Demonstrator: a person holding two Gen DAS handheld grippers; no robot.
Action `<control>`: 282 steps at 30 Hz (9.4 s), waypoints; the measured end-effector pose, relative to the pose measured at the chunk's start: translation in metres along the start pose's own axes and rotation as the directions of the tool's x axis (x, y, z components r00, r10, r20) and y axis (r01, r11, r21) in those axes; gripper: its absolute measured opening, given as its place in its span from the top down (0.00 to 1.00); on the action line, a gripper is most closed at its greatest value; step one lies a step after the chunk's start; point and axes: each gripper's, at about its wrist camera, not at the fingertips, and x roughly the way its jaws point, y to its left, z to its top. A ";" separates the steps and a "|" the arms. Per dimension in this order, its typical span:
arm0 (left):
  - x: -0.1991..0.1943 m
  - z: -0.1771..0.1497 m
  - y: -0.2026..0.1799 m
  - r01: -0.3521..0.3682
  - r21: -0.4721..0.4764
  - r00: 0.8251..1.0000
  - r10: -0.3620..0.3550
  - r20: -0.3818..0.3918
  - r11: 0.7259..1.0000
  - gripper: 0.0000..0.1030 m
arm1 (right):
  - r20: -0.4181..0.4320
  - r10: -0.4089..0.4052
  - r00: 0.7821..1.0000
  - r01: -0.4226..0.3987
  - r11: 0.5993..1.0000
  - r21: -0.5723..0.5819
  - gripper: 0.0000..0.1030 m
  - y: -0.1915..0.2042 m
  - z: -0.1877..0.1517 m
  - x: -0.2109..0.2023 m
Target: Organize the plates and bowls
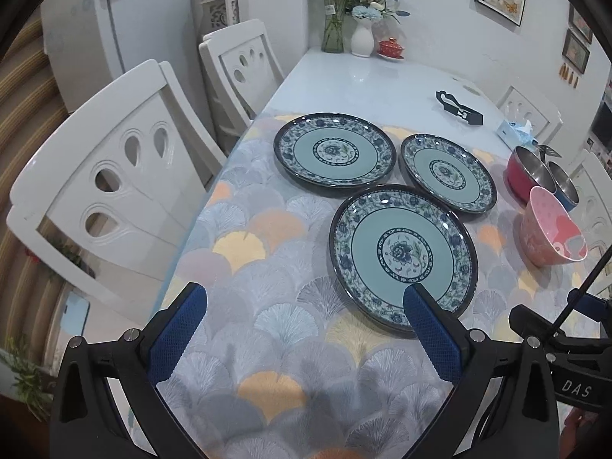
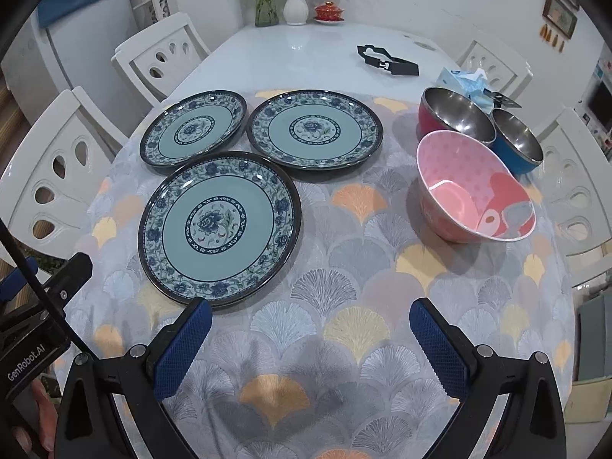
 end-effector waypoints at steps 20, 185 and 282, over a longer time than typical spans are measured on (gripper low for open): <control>0.020 -0.003 0.000 0.017 -0.018 0.997 -0.018 -0.073 1.000 0.01 | -0.034 0.022 0.999 -0.022 1.000 -0.017 0.00 0.004 0.002 0.016; 0.042 0.082 0.072 0.234 -0.184 0.972 -0.235 0.015 0.955 0.63 | 0.045 0.237 0.970 -0.230 0.965 -0.122 0.52 0.033 0.093 0.003; 0.016 -0.022 0.056 0.280 -0.223 0.942 -0.312 -0.126 0.934 0.81 | -0.181 0.216 0.960 -0.241 0.962 -0.131 0.70 0.048 -0.004 0.021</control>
